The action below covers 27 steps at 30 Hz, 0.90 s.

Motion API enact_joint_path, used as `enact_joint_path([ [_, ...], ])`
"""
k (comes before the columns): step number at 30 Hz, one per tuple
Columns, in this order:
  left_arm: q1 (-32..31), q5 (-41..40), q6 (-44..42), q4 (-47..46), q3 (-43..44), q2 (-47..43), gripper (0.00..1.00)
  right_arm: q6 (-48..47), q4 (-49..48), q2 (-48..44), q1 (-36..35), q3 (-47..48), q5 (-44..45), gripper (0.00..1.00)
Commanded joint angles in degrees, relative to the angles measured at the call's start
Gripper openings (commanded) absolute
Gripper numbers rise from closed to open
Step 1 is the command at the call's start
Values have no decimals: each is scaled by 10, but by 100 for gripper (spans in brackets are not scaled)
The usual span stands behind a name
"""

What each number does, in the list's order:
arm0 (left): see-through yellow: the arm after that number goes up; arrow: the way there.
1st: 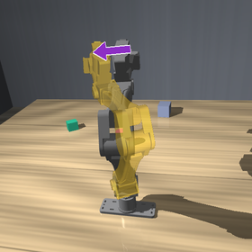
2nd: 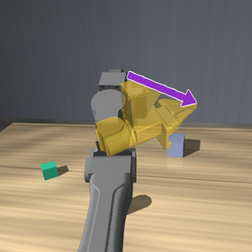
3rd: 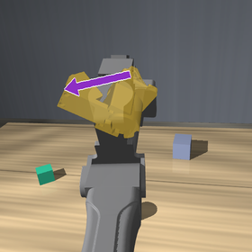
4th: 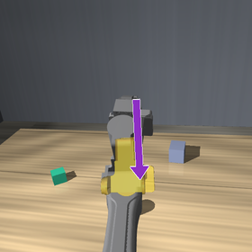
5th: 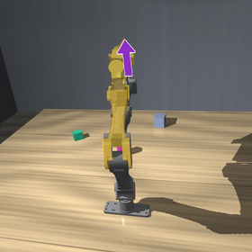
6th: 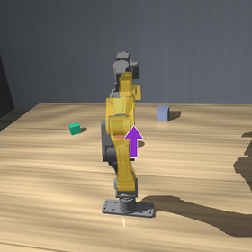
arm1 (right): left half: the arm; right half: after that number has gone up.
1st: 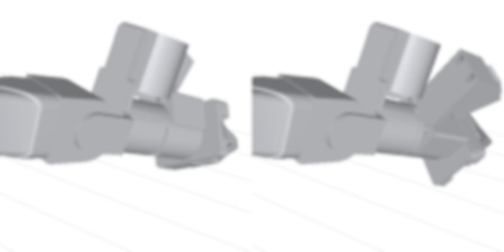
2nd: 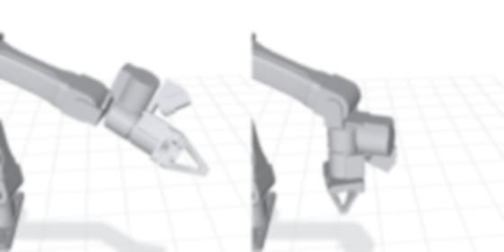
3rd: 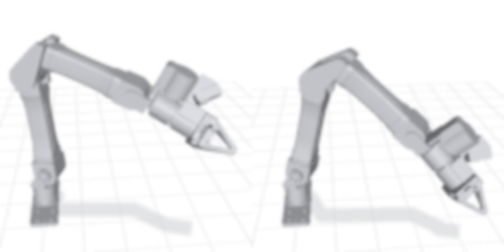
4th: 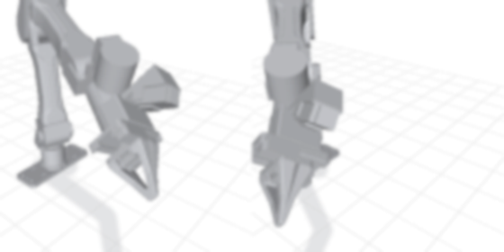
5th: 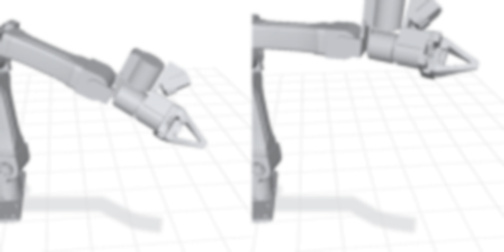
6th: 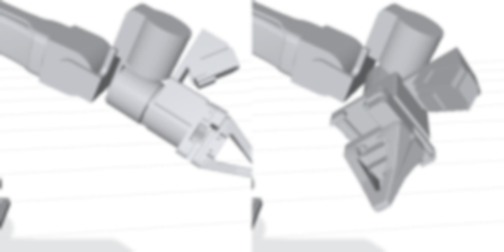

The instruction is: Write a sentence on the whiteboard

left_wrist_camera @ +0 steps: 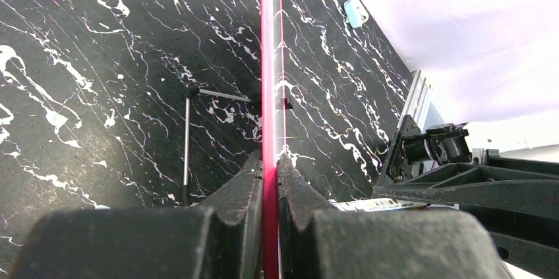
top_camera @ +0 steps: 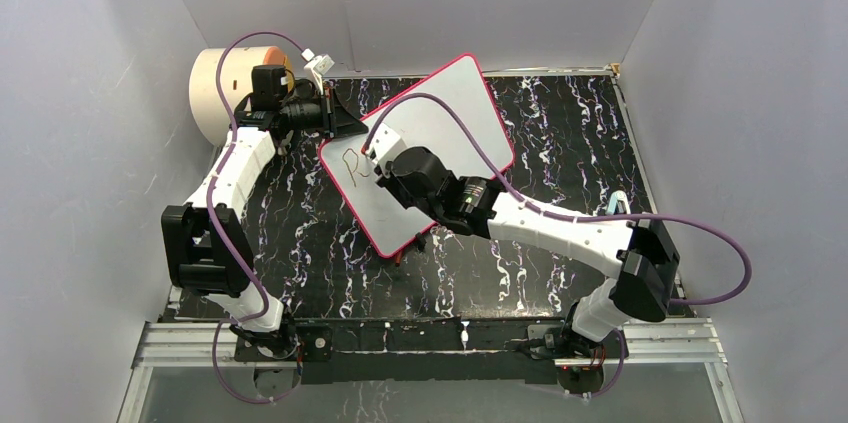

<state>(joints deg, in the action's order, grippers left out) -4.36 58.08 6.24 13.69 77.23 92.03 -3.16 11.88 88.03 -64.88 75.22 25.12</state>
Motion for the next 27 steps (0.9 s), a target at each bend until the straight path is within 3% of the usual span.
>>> enact_joint_path([
  [1, -14, 5, -20, 43, -21, -8, 0, -2, -25, -37, 6, -1, -8, 0],
  [27, -14, 5, -20, 43, -22, -8, 0, 11, -3, -31, 5, -10, -4, 0],
])
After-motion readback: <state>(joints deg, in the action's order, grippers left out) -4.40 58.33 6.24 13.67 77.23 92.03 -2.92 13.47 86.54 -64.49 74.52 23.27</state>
